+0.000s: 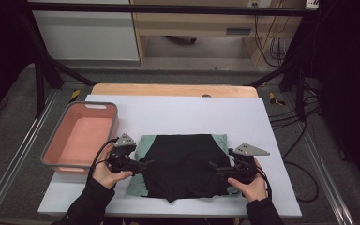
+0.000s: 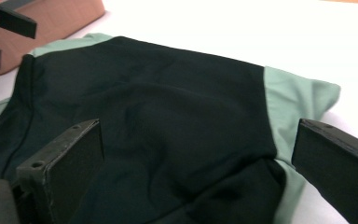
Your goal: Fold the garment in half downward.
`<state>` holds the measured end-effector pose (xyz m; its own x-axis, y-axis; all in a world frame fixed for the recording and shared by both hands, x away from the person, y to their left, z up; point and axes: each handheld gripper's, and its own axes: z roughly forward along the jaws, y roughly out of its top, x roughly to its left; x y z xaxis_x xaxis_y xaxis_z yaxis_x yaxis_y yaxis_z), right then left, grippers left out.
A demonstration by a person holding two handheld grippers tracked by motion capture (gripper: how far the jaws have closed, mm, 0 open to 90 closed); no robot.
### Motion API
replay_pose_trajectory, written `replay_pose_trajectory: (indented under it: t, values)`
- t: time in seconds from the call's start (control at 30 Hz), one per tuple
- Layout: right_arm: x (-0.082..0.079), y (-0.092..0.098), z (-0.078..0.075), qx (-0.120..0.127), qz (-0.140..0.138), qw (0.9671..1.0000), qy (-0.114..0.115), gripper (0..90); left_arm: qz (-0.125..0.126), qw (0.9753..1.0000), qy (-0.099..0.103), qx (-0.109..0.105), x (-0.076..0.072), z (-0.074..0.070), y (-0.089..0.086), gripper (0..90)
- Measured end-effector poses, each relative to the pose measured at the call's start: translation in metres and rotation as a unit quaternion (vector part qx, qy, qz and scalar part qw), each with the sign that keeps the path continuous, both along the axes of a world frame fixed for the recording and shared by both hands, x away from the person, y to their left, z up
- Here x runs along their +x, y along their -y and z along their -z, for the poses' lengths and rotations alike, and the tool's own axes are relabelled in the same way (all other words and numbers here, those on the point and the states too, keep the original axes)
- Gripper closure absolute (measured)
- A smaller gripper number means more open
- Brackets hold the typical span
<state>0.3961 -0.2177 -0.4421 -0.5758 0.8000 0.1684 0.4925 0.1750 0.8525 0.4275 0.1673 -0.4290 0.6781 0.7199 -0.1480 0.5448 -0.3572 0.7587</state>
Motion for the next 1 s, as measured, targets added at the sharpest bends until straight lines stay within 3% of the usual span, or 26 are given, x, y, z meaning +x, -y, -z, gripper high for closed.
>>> replay_pose_trajectory:
  t: [0.3,0.57,1.0]
  values:
    - [-0.002,-0.010,0.000,0.000,-0.008,1.0000,-0.001,1.2,-0.008,0.9999,0.005,-0.008,0.008,-0.006,0.002,2.9]
    - [-0.004,-0.019,0.002,-0.005,-0.011,0.9999,-0.004,0.8,-0.016,0.9998,0.007,-0.001,0.019,-0.010,0.004,2.9]
    - [-0.005,-0.024,0.002,-0.003,-0.009,1.0000,0.000,0.7,-0.045,0.9990,-0.002,0.001,0.048,0.002,0.002,3.5]
